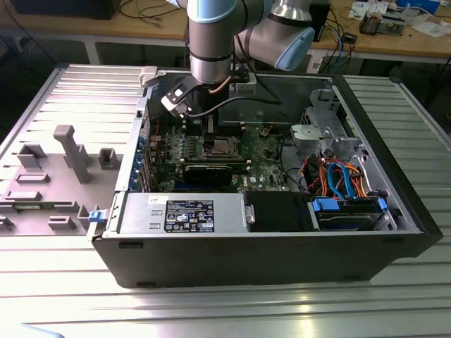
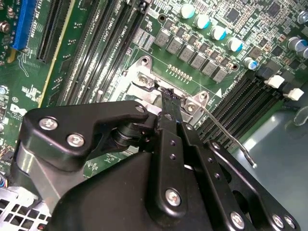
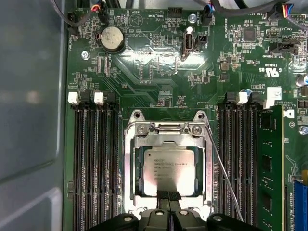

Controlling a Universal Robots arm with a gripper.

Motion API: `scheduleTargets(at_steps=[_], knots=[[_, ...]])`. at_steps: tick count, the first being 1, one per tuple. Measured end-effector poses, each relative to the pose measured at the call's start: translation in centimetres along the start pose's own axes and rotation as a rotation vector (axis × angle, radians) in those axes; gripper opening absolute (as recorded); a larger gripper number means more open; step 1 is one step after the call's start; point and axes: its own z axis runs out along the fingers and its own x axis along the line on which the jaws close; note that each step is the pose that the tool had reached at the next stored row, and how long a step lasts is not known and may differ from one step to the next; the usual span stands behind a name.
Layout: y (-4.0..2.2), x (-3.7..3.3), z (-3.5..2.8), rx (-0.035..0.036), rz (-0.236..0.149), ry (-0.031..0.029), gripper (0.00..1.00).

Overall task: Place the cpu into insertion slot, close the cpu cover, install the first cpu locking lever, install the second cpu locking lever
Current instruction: 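Close the cpu cover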

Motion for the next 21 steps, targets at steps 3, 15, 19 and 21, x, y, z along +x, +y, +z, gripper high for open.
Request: scheduleTargets(at_steps=[3, 15, 19, 21], knots=[[0.03, 0.03, -0.28, -0.0018, 0.0, 0.0023, 0.11], [2.28, -0.04, -0.63, 0.0, 0.0, 0.0007, 0.11], [2.28, -0.04, -0.63, 0.0, 0.0, 0.0007, 0.11], [2.27, -0.04, -0.63, 0.0, 0.0, 0.0007, 0.11]])
